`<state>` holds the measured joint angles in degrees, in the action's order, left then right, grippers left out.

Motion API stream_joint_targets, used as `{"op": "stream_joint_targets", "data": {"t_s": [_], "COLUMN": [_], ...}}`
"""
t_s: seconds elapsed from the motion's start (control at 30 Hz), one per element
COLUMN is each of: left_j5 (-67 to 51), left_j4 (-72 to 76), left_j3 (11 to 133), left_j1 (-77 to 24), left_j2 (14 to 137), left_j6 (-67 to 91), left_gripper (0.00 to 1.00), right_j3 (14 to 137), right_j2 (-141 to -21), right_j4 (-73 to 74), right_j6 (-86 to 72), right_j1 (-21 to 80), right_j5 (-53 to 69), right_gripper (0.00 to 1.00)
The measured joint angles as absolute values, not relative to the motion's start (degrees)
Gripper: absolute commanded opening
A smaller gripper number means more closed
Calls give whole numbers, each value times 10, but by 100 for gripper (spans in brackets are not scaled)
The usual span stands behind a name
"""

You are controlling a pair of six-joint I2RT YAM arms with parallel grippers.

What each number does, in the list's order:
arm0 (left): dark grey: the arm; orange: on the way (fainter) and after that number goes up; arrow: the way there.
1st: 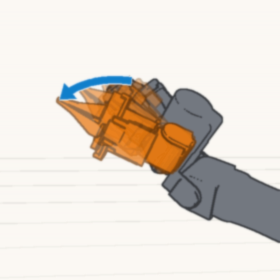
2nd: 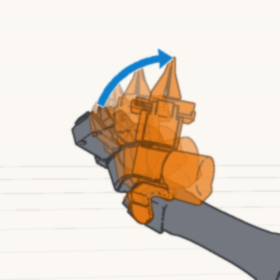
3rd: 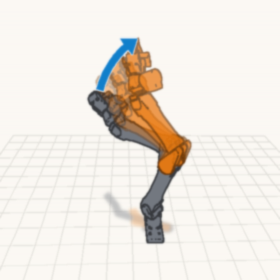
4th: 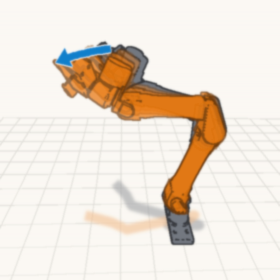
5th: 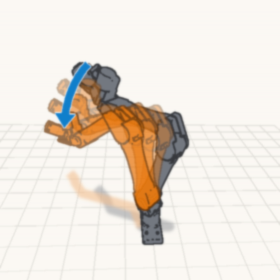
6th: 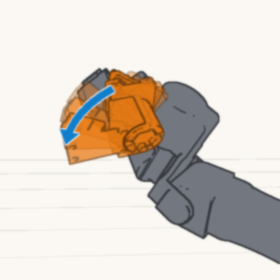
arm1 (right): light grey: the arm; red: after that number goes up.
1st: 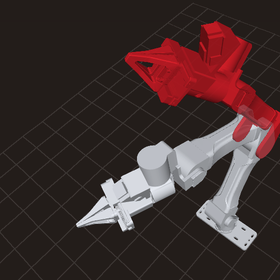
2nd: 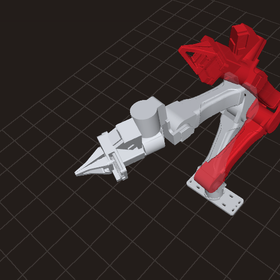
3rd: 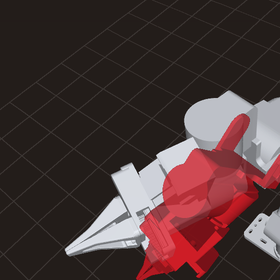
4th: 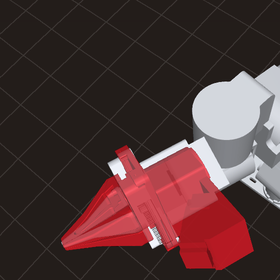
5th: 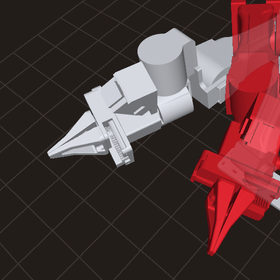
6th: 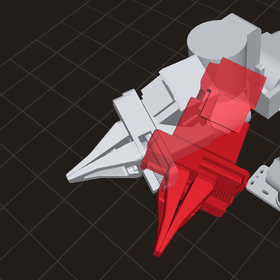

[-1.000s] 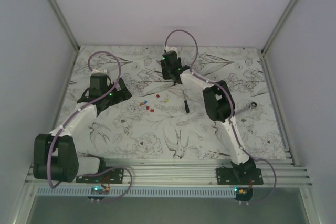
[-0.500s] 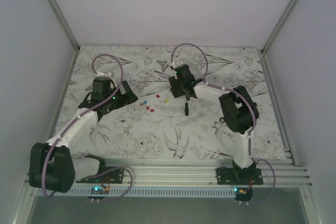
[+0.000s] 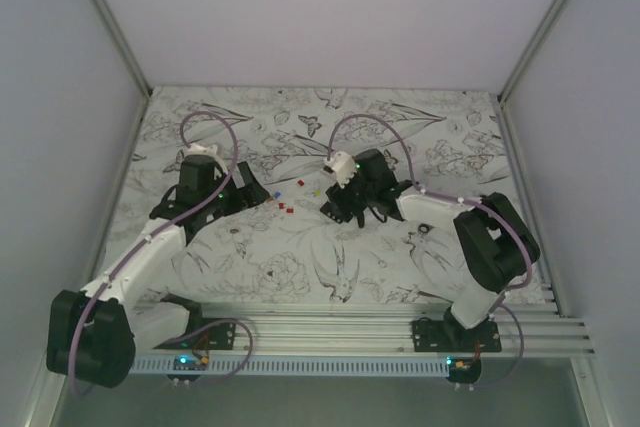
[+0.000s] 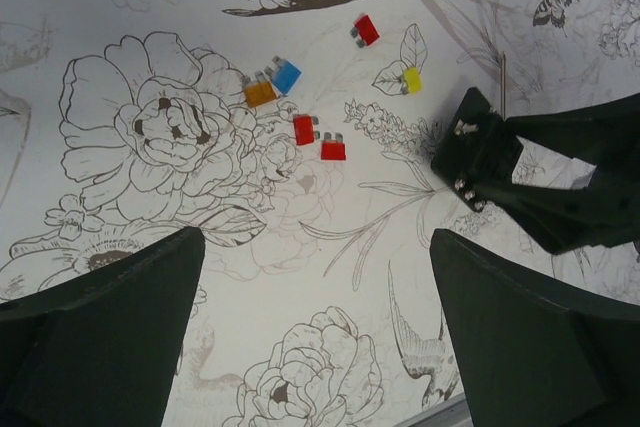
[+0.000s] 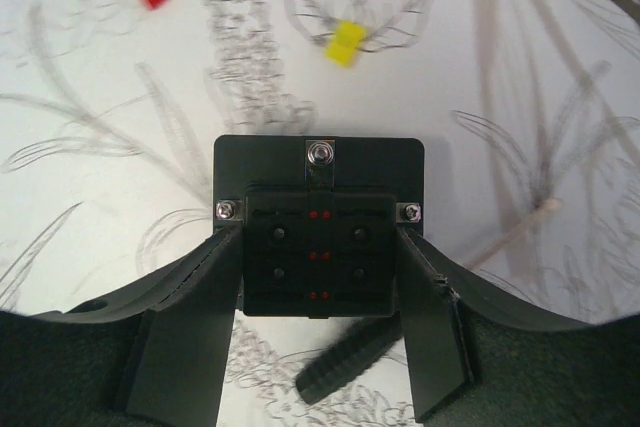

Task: Snap on the fuse box
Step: Place the fuse box base at the center of the board.

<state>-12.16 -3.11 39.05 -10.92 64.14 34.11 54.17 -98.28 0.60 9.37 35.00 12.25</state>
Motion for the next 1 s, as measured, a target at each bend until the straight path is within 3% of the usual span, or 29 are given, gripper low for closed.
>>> {"op": "stream_joint_targets", "data": {"t_s": [0.2,0.3,0.37,0.43,0.47,1.0], "left_j5": [-122,-123,-123,-123,-123,-121], "left_j4": [-32,-33,-35,-35,-35,-37], "left_j3": [371,358,349,341,338,321], "left_j1": [-117,-122,-126,-128,-129,-151], "left_j2": [616,604,594,586,582,567], "left_j6": [350,353,356,357,359,369], "left_gripper": [100,100,100,100,100,100], "right_j3": [502,473,455,451,449,383], "right_j2": [-952,-948,-946,-943,-941,-877], "right_j4": [3,-10,-21,-28,-30,-69], "right_j6": [131,134,139,142,142,100], "right_j1": [395,423,435,440,441,441], "right_j5": [171,175,174,170,165,64], "right_gripper": [60,67,77,98,100,100]}}
